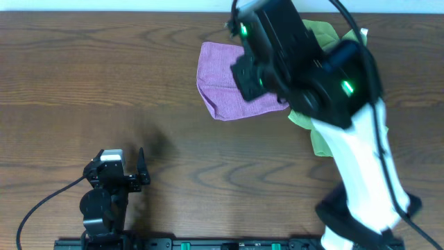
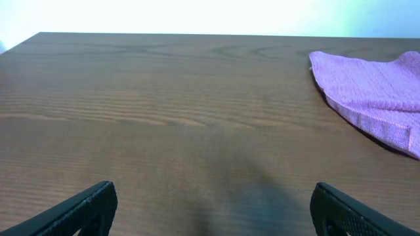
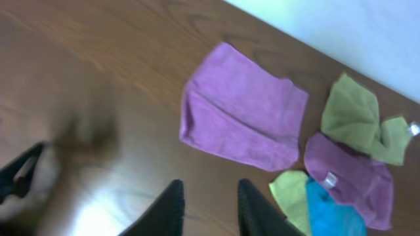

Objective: Fold the cloth
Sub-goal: 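Release the cloth and retract the right gripper toward the near edge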

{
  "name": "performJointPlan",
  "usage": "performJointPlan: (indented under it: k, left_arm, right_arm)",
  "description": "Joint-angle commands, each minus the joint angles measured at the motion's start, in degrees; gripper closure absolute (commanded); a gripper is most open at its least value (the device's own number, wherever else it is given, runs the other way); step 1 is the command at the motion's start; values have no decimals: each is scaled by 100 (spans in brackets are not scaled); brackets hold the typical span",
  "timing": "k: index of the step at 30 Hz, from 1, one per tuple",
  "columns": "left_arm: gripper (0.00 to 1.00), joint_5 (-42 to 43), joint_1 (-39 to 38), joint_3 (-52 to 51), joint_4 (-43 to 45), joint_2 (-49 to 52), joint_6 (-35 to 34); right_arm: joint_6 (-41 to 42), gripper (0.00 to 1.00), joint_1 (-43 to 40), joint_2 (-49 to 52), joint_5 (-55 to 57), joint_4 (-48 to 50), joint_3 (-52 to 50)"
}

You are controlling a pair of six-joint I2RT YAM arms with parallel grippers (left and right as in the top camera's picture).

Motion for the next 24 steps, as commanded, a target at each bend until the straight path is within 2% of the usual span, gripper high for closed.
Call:
performJointPlan:
  k: [1, 3, 8, 14, 18, 24]
  left_arm:
    - [5, 61, -24, -131, -20, -28, -44]
    - [5, 221, -24, -131, -28, -28, -44]
    - [5, 295, -24, -131, -26, -28, -46]
    - [5, 1241, -24, -131, 304, -28, -70]
    - [5, 1878, -24, -131, 785, -28, -68]
    - [5, 2835, -24, -131, 1429, -28, -101]
  right_arm:
    - [-184, 61, 173, -269, 92, -26, -151]
    - [-203, 55, 142, -391, 114, -24, -474]
    - [-98, 56, -238, -424, 463, 334, -1845]
    - [-376, 60, -699, -525, 120, 817, -3106]
    - [-496, 60, -1051, -1119, -127, 1036, -3869]
    - [-898, 40, -1329, -3008, -514, 1727, -5751]
